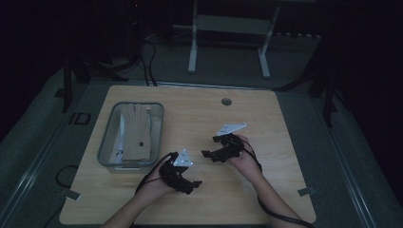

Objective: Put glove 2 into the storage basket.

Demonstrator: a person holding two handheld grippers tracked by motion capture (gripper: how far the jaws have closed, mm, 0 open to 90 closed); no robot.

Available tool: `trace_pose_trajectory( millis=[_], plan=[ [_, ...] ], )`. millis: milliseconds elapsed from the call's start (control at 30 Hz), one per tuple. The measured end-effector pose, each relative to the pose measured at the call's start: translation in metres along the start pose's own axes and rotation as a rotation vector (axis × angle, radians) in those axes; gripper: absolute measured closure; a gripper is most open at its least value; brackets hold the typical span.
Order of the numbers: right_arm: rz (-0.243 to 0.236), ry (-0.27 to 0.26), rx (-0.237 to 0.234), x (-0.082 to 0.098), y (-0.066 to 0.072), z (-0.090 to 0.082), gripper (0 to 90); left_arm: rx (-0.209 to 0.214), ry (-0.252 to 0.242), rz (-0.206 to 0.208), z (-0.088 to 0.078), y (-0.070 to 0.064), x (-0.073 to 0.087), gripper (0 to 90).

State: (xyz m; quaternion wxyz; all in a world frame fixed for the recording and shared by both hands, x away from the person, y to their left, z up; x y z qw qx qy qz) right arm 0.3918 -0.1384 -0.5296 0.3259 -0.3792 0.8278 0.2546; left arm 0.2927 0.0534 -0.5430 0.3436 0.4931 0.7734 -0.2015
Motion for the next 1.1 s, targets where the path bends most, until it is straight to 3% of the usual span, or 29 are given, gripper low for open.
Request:
trace_pose_trajectory(
  millis=[367, 667, 767, 1100],
  plan=[
    [-0.020, -0.024, -0.014, 0.033, -0.005, -0.002, 17.0, 0.046, 0.008, 0.012, 0.017, -0.006, 0.010, 16.1],
    [-0.007, -0.025, -0.017, 0.057, -0.011, -0.007, 16.5, 0.095, -0.031, 0.039, 0.026, -0.014, 0.013, 16.1],
    [-0.004, -0.047, -0.029, 0.064, -0.012, -0.010, 15.4, 0.102, -0.044, 0.043, 0.029, -0.016, 0.014, 16.1],
    [-0.001, -0.087, 0.013, 0.075, -0.020, -0.018, 15.4, 0.114, -0.057, 0.044, 0.033, -0.017, 0.017, 16.1]
  ],
)
Point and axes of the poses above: each handheld gripper's, and its own axes: z roughly forward along the jaws, x roughly out of its underside, y roughly to its left, the point moved 2 cm from there along z, roughly forward along the jaws, and after that the axes turned 7 degrees about z, right-handed, at the moved point
